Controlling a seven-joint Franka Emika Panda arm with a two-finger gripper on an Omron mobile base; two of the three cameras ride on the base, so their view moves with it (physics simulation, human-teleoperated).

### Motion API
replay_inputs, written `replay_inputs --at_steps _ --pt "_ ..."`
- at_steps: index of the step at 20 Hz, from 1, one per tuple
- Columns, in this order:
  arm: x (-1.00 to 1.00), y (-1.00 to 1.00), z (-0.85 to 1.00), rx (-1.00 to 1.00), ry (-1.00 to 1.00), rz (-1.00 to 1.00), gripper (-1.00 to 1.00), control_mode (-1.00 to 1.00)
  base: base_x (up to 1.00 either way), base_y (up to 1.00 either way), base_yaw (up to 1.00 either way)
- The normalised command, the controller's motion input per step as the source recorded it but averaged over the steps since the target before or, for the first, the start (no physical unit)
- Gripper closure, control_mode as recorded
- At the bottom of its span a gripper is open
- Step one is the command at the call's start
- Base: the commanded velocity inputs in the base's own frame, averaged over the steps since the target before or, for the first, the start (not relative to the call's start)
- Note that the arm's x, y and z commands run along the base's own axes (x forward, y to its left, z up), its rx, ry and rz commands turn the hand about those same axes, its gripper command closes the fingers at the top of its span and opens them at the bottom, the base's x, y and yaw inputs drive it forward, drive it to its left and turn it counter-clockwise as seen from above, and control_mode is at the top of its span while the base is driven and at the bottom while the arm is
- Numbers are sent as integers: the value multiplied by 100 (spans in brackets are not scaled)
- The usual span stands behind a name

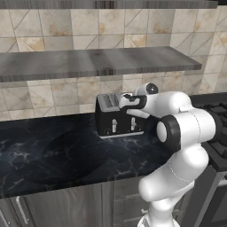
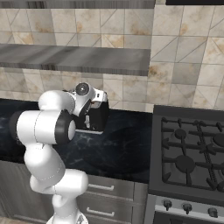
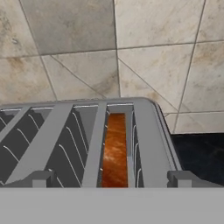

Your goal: Start the toaster. Once the lever pops up, take the bread to the plate on the dining counter.

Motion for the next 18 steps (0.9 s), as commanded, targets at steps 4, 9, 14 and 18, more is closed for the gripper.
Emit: replay_inputs --at_steps 4,9,14,18 --pt "0 0 0 0 4 0 100 -100 0 0 0" --pt "0 0 0 0 9 0 100 -100 0 0 0" --pt "0 0 0 0 4 0 100 -100 0 0 0" --pt "-2 0 10 0 0 0 100 -100 0 0 0"
